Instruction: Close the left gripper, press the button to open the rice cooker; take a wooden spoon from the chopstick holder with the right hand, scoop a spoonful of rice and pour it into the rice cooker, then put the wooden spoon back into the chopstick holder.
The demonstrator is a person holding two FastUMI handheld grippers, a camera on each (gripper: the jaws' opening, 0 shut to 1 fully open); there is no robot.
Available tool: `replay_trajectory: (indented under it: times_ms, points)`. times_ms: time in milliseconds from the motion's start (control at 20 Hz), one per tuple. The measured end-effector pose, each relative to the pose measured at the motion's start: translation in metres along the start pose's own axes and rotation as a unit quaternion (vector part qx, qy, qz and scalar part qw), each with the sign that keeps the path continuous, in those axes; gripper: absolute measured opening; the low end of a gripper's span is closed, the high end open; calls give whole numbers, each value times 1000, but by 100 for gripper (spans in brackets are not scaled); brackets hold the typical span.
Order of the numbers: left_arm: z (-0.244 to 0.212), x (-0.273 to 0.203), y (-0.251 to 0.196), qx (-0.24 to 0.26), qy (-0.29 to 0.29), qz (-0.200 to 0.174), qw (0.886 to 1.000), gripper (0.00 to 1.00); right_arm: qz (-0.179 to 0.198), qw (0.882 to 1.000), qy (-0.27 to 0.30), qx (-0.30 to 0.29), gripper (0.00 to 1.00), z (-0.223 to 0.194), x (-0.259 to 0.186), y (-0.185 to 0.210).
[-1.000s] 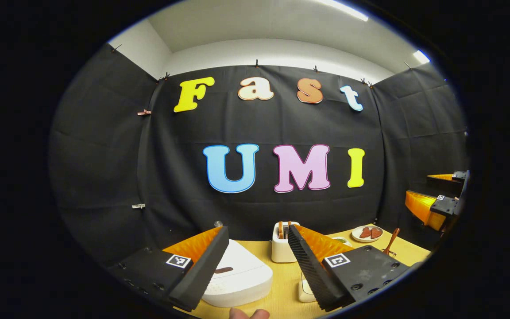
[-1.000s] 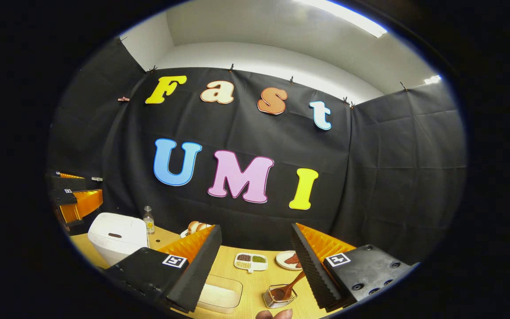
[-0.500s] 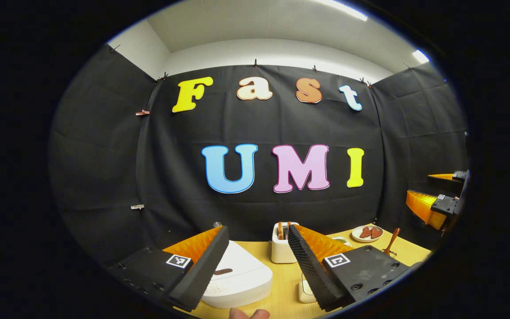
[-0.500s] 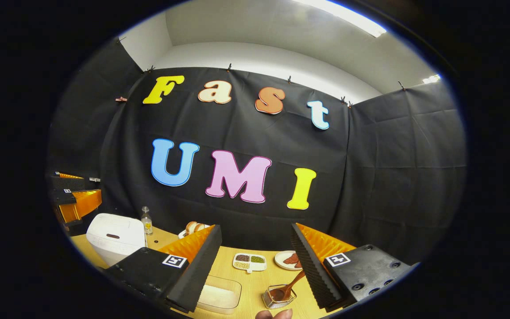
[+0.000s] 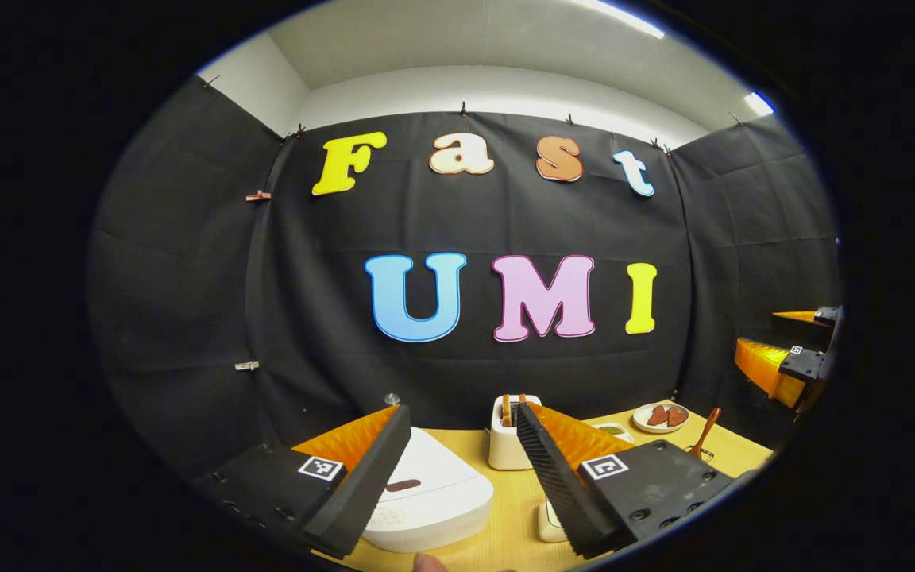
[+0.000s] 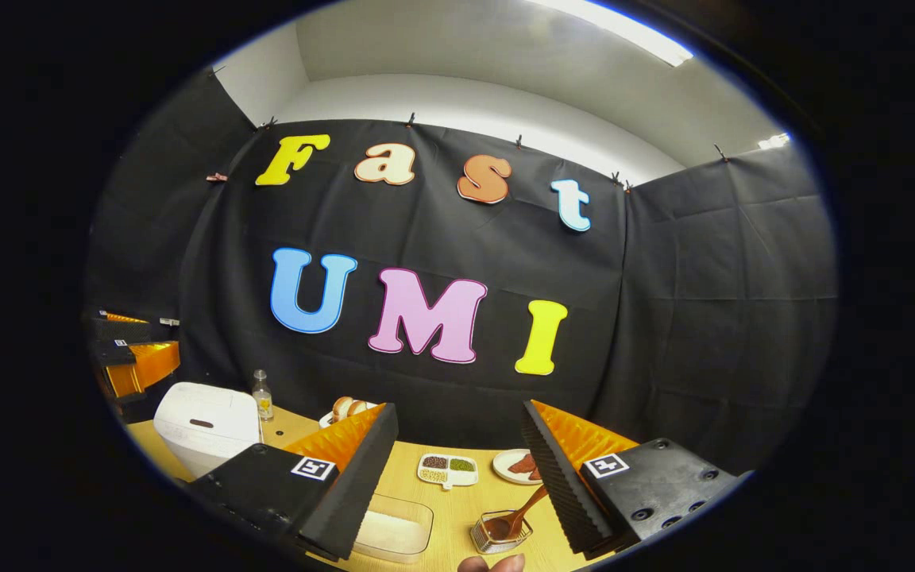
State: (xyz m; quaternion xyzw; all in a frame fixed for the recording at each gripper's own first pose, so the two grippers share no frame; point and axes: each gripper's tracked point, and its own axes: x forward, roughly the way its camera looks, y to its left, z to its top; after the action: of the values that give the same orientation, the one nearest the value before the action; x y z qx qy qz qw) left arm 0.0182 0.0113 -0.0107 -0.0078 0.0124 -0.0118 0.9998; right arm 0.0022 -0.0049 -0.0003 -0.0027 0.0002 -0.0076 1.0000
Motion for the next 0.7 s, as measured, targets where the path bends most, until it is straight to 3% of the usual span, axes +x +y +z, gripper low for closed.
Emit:
replay_trajectory:
  times_ms: [250, 500, 700]
  points:
    - [-25, 22, 24, 10, 55, -37, 998, 8, 3, 1000, -2, -1, 98, 1, 4, 3]
    - [-83, 61, 76, -34, 162, -41, 985, 7, -10, 1000, -6, -16, 98, 4, 7, -4]
    - [-143, 83, 80, -93, 264, -88, 956, 7, -21, 1000, -3, -19, 98, 1, 8, -10]
